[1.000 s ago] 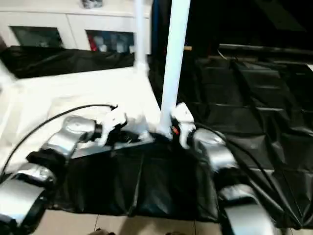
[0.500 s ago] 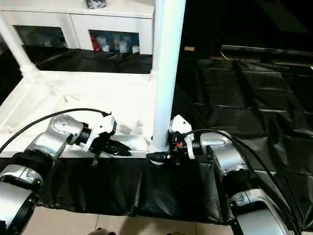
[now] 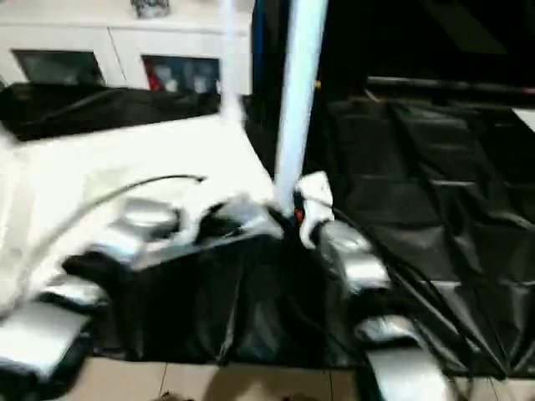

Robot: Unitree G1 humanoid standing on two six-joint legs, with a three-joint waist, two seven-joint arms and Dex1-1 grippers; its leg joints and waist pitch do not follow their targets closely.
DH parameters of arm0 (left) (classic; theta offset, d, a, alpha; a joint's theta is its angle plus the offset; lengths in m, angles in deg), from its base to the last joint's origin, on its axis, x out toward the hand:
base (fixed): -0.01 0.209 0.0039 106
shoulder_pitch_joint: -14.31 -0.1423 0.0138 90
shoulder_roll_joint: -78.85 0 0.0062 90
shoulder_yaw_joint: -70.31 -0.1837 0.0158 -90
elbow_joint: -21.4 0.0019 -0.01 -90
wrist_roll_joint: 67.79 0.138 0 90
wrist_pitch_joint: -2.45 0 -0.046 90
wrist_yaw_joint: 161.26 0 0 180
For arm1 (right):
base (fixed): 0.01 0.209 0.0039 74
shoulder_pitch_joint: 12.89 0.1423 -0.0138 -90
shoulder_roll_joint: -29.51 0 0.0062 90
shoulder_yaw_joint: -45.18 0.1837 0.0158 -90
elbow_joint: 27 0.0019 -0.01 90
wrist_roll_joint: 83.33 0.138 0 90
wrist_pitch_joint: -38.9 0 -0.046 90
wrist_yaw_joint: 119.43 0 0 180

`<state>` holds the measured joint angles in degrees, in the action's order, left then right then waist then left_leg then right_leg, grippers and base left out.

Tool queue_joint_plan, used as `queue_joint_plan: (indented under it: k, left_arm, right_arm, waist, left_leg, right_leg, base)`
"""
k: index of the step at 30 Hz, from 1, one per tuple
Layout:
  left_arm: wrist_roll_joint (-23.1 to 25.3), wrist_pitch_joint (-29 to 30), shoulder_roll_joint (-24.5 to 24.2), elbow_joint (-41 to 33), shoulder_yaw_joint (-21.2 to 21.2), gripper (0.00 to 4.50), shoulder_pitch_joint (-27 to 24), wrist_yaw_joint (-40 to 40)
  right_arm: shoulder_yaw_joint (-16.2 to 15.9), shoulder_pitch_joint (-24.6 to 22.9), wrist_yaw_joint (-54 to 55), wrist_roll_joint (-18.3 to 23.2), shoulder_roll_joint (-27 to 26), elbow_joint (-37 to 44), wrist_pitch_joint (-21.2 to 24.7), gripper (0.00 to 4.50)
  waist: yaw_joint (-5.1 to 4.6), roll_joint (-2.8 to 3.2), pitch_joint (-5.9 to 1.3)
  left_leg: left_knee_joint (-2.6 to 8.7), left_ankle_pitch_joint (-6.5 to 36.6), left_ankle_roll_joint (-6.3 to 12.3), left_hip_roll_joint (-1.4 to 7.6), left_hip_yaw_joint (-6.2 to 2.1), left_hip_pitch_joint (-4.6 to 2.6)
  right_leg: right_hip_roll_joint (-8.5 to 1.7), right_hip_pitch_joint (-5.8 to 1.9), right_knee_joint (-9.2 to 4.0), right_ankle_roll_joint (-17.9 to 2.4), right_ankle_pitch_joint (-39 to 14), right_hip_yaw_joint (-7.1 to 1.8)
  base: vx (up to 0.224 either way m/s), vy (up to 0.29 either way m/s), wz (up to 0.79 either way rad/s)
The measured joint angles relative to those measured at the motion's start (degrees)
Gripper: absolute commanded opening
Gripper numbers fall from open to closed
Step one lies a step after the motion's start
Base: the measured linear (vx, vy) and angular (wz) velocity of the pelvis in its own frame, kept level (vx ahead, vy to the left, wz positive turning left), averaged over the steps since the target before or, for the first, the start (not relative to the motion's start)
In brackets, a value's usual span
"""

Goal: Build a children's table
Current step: Rotate leg to tighten

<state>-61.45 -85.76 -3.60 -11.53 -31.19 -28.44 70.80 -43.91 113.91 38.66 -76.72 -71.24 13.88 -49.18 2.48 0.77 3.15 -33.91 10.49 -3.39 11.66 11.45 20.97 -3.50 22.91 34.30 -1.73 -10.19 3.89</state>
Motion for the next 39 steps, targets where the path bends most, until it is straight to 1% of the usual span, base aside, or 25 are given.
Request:
queue_joint_plan:
  k: [1,2,3,4,5,7,8,11,14,15,18,21,24,25,29,32,34,36,37,39]
  left_arm:
    - [0.0,0.0,0.3,0.0,0.1,0.00,0.0,-0.8]
    - [0.1,0.0,0.5,0.0,0.1,0.00,0.0,-1.3]
    - [0.2,-0.3,0.7,0.0,0.0,0.00,0.0,-1.5]
    - [0.3,-0.5,0.8,0.0,-0.1,0.00,0.0,-1.7]
    - [0.3,-0.6,0.8,0.0,-0.2,0.00,0.0,-1.8]
    - [0.9,-1.6,0.7,0.0,-0.3,0.00,0.0,-1.7]
    - [1.1,-1.9,0.7,0.0,-0.4,0.00,-0.1,-1.6]
    - [1.2,-4.3,-0.6,-0.1,-0.8,0.00,-0.5,0.6]
    - [1.0,-6.9,-2.9,-1.1,-1.7,0.00,-1.6,5.3]
    - [0.8,-7.6,-3.5,-1.4,-2.0,0.00,-1.9,6.9]
    - [0.1,-9.1,-5.3,-1.7,-2.4,0.00,-2.2,11.2]
    - [-0.6,-9.8,-7.2,-2.0,-2.4,0.00,-2.5,16.4]
    - [-1.2,-10.5,-8.6,-2.1,-2.5,0.00,-2.8,20.6]
    - [-1.2,-10.7,-8.9,-2.1,-2.5,0.00,-2.9,21.7]
    - [-1.9,-11.6,-10.4,-2.3,-3.0,0.00,-3.3,25.7]
    - [-2.6,-11.9,-11.4,-3.1,-3.0,0.00,-4.0,27.8]
    - [-2.7,-11.9,-11.6,-3.2,-3.1,0.00,-4.0,28.8]
    - [-2.7,-11.9,-11.9,-3.3,-3.2,0.00,-4.0,29.7]
    - [-2.7,-11.8,-12.0,-3.3,-3.2,0.00,-4.0,29.8]
    - [-2.7,-11.5,-11.9,-3.3,-3.1,0.00,-4.0,29.5]
  right_arm:
    - [0.4,0.2,1.4,0.0,-0.5,-0.5,-0.4,2.71]
    - [0.5,0.5,2.2,-0.1,-0.8,-0.9,-0.9,3.26]
    - [0.8,0.5,2.8,-0.3,-1.1,-1.2,-1.7,3.40]
    - [0.8,0.5,3.1,-0.9,-1.3,-1.6,-2.4,3.40]
    - [0.8,0.5,3.3,-1.5,-1.5,-1.7,-2.8,3.48]
    - [1.1,0.5,2.9,-1.6,-1.6,-1.7,-3.2,3.76]
    - [1.1,0.5,2.7,-1.6,-1.5,-1.7,-3.2,3.76]
    - [0.3,0.5,-2.5,-1.5,-0.1,-1.7,-3.6,3.95]
    - [-2.0,0.3,-11.1,-1.5,3.2,-1.3,-4.0,3.95]
    - [-3.1,-0.3,-14.8,-1.4,4.5,-0.7,-4.4,3.95]
    - [-4.9,-1.7,-22.9,-1.4,7.0,0.8,-5.1,3.95]
    - [-6.9,-3.6,-32.8,-0.6,10.4,4.1,-4.9,3.95]
    - [-8.5,-4.5,-40.0,0.2,12.3,6.6,-3.7,3.95]
    - [-8.9,-4.8,-41.5,0.5,12.7,7.3,-3.5,3.69]
    - [-10.0,-5.0,-46.7,1.3,13.8,8.4,-2.1,3.54]
    - [-10.4,-5.0,-49.4,2.2,13.7,8.5,-1.1,3.19]
    - [-10.5,-5.0,-50.1,2.3,13.7,8.8,-0.5,3.16]
    - [-10.8,-5.1,-51.0,2.3,13.7,9.7,0.6,2.91]
    - [-10.8,-5.2,-51.0,2.4,13.7,10.0,1.0,2.85]
    - [-10.7,-5.4,-50.1,2.4,13.0,10.4,1.7,2.83]
  waist:
    - [0.04,0.00,0.00]
    - [0.06,0.02,-0.01]
    - [0.07,0.03,-0.02]
    - [0.10,0.03,-0.02]
    - [0.09,0.02,-0.02]
    - [0.06,0.02,-0.02]
    - [0.05,0.02,-0.01]
    - [-0.07,0.02,0.01]
    - [0.01,0.03,0.02]
    - [0.26,0.03,0.02]
    - [0.68,0.03,0.02]
    - [1.18,0.03,0.02]
    - [1.24,0.00,0.02]
    - [1.29,0.00,0.02]
    - [1.29,-0.01,0.01]
    - [1.26,-0.01,0.01]
    - [1.33,-0.02,0.02]
    - [1.34,-0.02,0.02]
    - [1.36,-0.02,0.02]
    - [1.37,-0.03,0.02]
  left_leg:
    - [0.01,0.0,0.00,0.00,0.00,-0.01]
    - [0.02,0.0,0.00,0.00,-0.01,0.01]
    - [0.02,0.0,0.00,0.00,-0.01,0.02]
    - [0.02,0.0,0.01,0.00,-0.02,0.05]
    - [0.02,0.0,0.01,0.00,-0.01,0.08]
    - [0.03,0.0,0.03,0.00,-0.01,0.12]
    - [0.03,0.0,0.03,0.00,-0.01,0.12]
    - [0.04,0.0,0.03,0.01,-0.01,0.14]
    - [0.07,0.0,0.03,0.05,-0.01,0.15]
    - [0.07,0.0,0.03,0.08,-0.01,0.16]
    - [0.06,0.0,0.03,0.11,0.01,0.16]
    - [0.04,0.0,0.03,0.11,0.02,0.16]
    - [0.02,0.0,0.03,0.11,0.03,0.15]
    - [0.01,0.0,0.03,0.11,0.03,0.15]
    - [0.02,0.0,0.03,0.11,0.02,0.14]
    - [0.02,0.0,0.03,0.12,0.02,0.15]
    - [0.02,0.0,0.03,0.12,0.03,0.16]
    - [0.02,0.0,0.03,0.12,0.03,0.16]
    - [0.02,0.0,0.03,0.12,0.03,0.16]
    - [0.02,0.0,0.03,0.12,0.02,0.14]
  right_leg:
    - [0.00,-0.01,0.01,0.0,0.0,0.00]
    - [0.00,-0.02,0.01,-0.1,0.0,0.01]
    - [0.00,-0.02,0.01,0.0,0.0,0.01]
    - [0.00,0.00,0.01,0.0,0.0,0.01]
    - [0.00,0.01,0.00,0.0,0.0,0.01]
    - [0.00,0.02,-0.05,0.0,0.0,0.01]
    - [0.00,0.02,-0.06,0.0,0.0,0.01]
    - [0.01,0.05,-0.05,0.0,0.0,0.02]
    - [0.04,0.05,-0.05,0.0,0.0,0.05]
    - [0.05,0.05,-0.06,0.0,0.0,0.09]
    - [0.06,0.08,-0.02,0.0,0.0,0.09]
    - [0.05,0.05,-0.05,0.0,0.0,0.08]
    - [0.04,0.03,-0.04,0.0,0.0,0.07]
    - [0.04,0.02,-0.04,0.0,0.0,0.08]
    - [0.05,0.03,-0.03,0.0,0.0,0.08]
    - [0.05,0.04,-0.03,0.0,0.0,0.08]
    - [0.05,0.04,-0.04,0.0,0.0,0.08]
    - [0.05,0.04,-0.04,0.0,0.0,0.08]
    - [0.05,0.04,-0.04,0.0,0.0,0.08]
    - [0.05,0.04,-0.03,0.0,0.0,0.08]
  base:
    - [0.000,0.000,0.00]
    - [0.000,0.000,0.00]
    - [0.000,0.000,0.00]
    - [0.000,0.000,0.00]
    - [0.000,0.000,0.00]
    - [0.000,0.000,0.00]
    - [0.000,0.000,0.00]
    - [0.000,0.000,0.00]
    - [0.000,0.000,0.00]
    - [0.000,0.000,0.00]
    - [0.000,0.000,0.00]
    - [0.000,0.000,0.00]
    - [0.000,0.000,0.00]
    - [0.000,0.000,0.00]
    - [0.000,0.000,0.00]
    - [0.000,0.000,0.00]
    - [0.000,0.000,0.00]
    - [0.000,0.000,0.00]
    - [0.000,0.000,0.00]
    - [0.000,0.000,0.00]
